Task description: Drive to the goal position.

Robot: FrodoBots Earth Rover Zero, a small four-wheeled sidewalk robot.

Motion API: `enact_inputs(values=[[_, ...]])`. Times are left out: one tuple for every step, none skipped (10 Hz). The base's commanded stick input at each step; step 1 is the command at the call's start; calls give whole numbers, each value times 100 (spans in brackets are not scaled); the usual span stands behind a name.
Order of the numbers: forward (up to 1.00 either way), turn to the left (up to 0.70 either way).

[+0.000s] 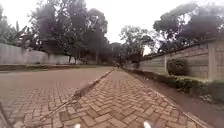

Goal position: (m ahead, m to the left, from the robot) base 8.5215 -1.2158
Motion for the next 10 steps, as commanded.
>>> enact_inputs(values=[[70, -35], [70, 0], [70, 0], [70, 0], [70, 0], [70, 0], [70, 0], [70, 0], [70, 0], [70, 0]])
